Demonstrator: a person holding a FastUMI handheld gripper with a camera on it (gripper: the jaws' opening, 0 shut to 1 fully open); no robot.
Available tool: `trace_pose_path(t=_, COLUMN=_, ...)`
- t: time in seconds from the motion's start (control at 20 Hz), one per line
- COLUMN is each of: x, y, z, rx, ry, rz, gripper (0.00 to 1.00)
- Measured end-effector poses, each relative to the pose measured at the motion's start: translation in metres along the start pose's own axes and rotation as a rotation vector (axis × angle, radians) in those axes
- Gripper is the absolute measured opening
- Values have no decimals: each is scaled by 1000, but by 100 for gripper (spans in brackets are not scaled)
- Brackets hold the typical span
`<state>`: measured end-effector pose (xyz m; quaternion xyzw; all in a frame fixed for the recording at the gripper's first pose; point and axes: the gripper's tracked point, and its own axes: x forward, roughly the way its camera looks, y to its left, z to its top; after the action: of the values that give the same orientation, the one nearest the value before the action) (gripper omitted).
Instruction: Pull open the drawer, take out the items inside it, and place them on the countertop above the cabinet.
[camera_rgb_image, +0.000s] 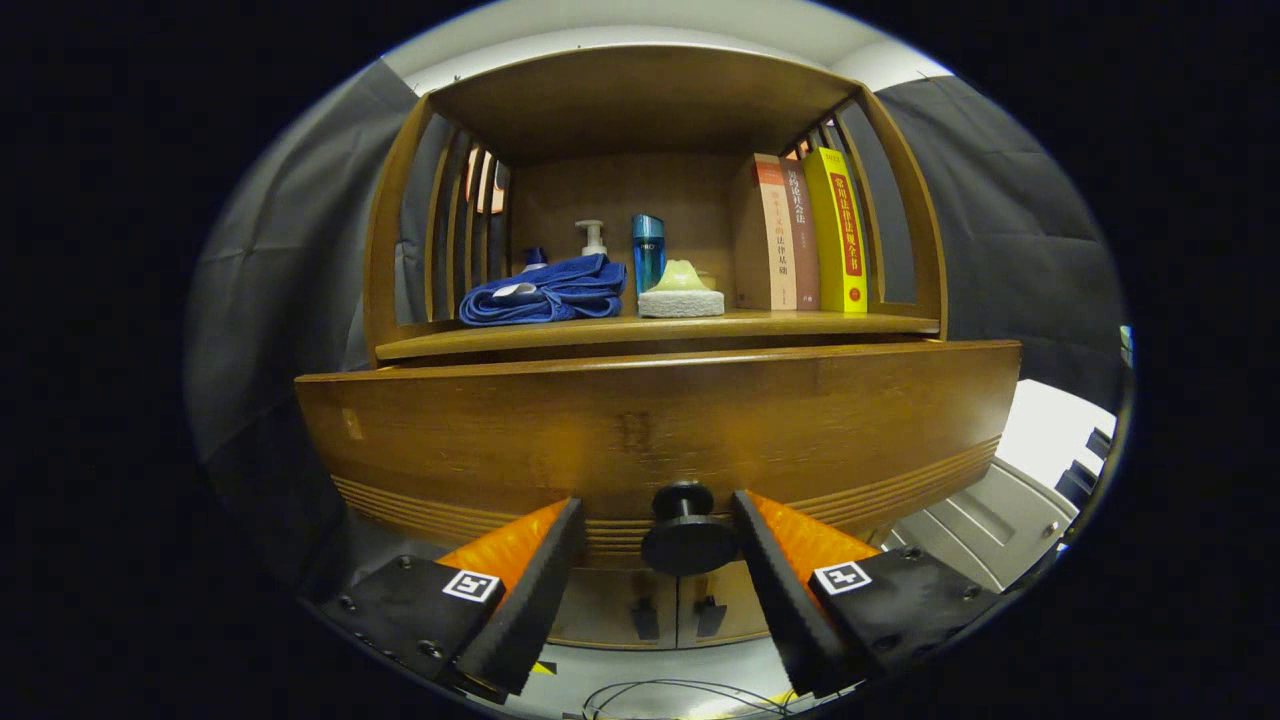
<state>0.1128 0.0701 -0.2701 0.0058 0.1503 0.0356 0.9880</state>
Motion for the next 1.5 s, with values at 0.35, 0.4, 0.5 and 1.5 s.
trace_pose_path(t=0.35, x=45, y=2, z=0, rx=-33, ry=29, rz=-2, gripper=98)
trace_pose_path(t=0.4, x=50, y=1, z=0, rx=-38, ry=30, rz=-3, gripper=98)
trace_pose_path(t=0.5, x=60, y=2, z=0, rx=-41, ry=33, rz=-4, gripper=99)
trace_pose_path(t=1.5, x=50, y=9, z=23, rx=-34, ry=8, rz=-1, gripper=99)
